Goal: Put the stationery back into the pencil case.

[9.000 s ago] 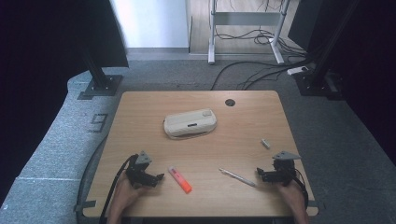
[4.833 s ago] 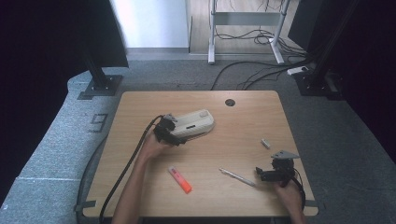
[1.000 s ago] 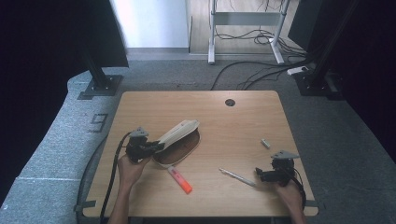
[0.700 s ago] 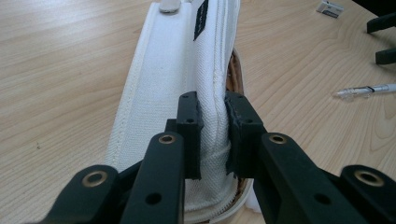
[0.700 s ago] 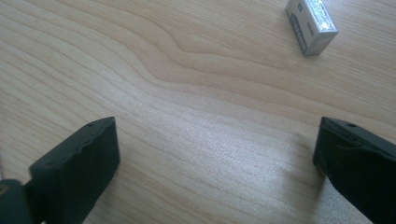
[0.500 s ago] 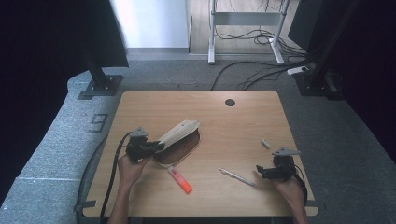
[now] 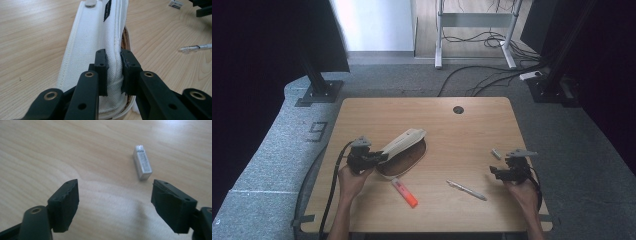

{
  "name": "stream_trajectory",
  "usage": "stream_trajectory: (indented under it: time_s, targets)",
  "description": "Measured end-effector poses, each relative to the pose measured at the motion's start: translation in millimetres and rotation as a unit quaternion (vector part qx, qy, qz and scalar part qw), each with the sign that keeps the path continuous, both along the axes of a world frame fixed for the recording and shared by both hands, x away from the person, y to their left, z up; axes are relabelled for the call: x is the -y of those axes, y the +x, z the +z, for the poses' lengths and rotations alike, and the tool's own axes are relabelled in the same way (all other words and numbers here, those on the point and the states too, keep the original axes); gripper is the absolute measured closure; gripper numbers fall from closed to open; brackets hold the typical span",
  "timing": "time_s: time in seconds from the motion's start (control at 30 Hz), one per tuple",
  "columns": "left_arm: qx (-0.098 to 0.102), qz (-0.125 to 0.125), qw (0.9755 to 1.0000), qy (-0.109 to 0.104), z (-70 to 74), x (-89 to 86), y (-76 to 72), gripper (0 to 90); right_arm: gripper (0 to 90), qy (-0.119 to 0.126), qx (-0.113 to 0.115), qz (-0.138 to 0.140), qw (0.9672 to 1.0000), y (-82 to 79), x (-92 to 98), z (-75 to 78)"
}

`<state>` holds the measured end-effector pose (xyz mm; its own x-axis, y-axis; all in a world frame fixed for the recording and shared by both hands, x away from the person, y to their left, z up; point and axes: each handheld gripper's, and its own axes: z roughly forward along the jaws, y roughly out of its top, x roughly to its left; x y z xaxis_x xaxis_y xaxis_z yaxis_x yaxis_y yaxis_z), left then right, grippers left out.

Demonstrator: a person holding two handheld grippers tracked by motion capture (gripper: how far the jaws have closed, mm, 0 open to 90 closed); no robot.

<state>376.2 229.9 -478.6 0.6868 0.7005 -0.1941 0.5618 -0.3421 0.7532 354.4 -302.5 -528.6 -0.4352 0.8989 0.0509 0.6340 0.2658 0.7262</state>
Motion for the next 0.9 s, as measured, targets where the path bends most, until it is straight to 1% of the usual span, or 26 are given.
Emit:
stream_trajectory:
  time_s: [0.03, 0.07, 0.1, 0.13, 0.17, 0.2, 0.23, 0.27, 0.33, 0.37, 0.4, 0.43, 0.53, 0.57, 0.6, 0.7, 0.73, 0.77, 0.8, 0.9]
  targets:
    - [0.000, 0.000, 1.0000, 0.000, 0.0, 0.2, -0.1, 77.1, 26.1, 0.000, 0.002, 0.000, 1.0000, 4.9, 1.0, 1.4]
    - [0.000, -0.001, 1.0000, 0.000, 0.0, 0.3, -0.1, 77.1, 26.1, 0.000, 0.002, 0.000, 1.0000, 4.9, 1.0, 1.4]
    - [0.000, -0.001, 1.0000, 0.000, 0.0, 0.4, -0.1, 77.1, 29.6, 0.004, 0.000, -0.002, 1.0000, 9.7, 2.6, 2.6]
    - [0.000, -0.001, 1.0000, 0.000, 0.0, 0.4, -0.1, 77.1, 29.6, 0.004, 0.000, -0.002, 1.0000, 9.7, 2.6, 2.6]
    - [-0.001, -0.002, 1.0000, 0.000, 0.0, 0.4, 0.0, 77.1, 33.2, 0.003, 0.000, -0.005, 1.0000, 14.0, 4.2, 4.1]
    - [-0.001, -0.002, 1.0000, 0.000, -0.1, 0.4, 0.1, 77.1, 33.2, 0.003, 0.000, -0.005, 1.0000, 14.0, 4.2, 4.1]
    - [-0.001, -0.002, 1.0000, 0.000, -0.1, 0.3, 0.2, 77.1, 36.7, 0.002, 0.003, -0.007, 1.0000, 18.0, 5.5, 5.4]
    - [-0.001, -0.002, 1.0000, 0.000, -0.1, 0.3, 0.2, 77.1, 36.7, 0.002, 0.003, -0.007, 1.0000, 18.0, 5.5, 5.4]
    - [-0.001, -0.003, 1.0000, 0.000, -0.1, 0.4, 0.1, 77.1, 42.5, -0.004, 0.003, -0.011, 0.9999, 25.3, 7.4, 5.7]
    - [-0.001, -0.003, 1.0000, 0.000, -0.1, 0.4, 0.1, 77.1, 42.5, -0.004, 0.003, -0.011, 0.9999, 25.3, 7.4, 5.7]
    - [-0.001, -0.004, 1.0000, 0.000, -0.1, 0.4, 0.1, 77.1, 44.8, -0.005, 0.002, -0.012, 0.9999, 27.8, 8.0, 5.3]
    - [0.000, -0.004, 1.0000, 0.000, -0.1, 0.4, 0.1, 77.1, 48.6, -0.010, -0.002, -0.012, 0.9999, 32.9, 9.0, 3.2]
    - [0.000, -0.004, 1.0000, 0.001, -0.2, 0.3, 0.2, 77.1, 52.3, -0.016, -0.008, -0.013, 0.9998, 37.5, 9.3, 0.1]
    - [0.000, -0.004, 1.0000, 0.001, -0.2, 0.3, 0.2, 77.1, 55.5, -0.018, -0.012, -0.012, 0.9997, 41.6, 9.7, -3.3]
    - [0.000, -0.004, 1.0000, 0.001, -0.3, 0.4, 0.2, 77.1, 55.5, -0.018, -0.012, -0.012, 0.9997, 41.6, 9.7, -3.3]
    - [0.000, -0.005, 1.0000, 0.002, -0.4, 0.5, 0.3, 77.1, 62.8, -0.019, -0.015, -0.014, 0.9996, 45.6, 10.1, -8.8]
    - [0.000, -0.004, 1.0000, 0.001, -0.5, 0.4, 0.3, 77.1, 62.8, -0.019, -0.015, -0.014, 0.9996, 45.6, 10.1, -8.8]
    - [0.000, -0.004, 1.0000, 0.002, -0.5, 0.5, 0.4, 77.0, 66.8, -0.021, -0.016, -0.014, 0.9996, 46.5, 10.1, -11.6]
    - [0.000, -0.004, 1.0000, 0.002, -0.5, 0.5, 0.4, 77.0, 66.8, -0.021, -0.016, -0.014, 0.9996, 46.5, 10.1, -11.6]
    - [0.000, -0.004, 1.0000, 0.001, -0.6, 0.7, 0.3, 77.0, 74.7, -0.014, -0.014, -0.013, 0.9997, 46.6, 11.1, -14.3]
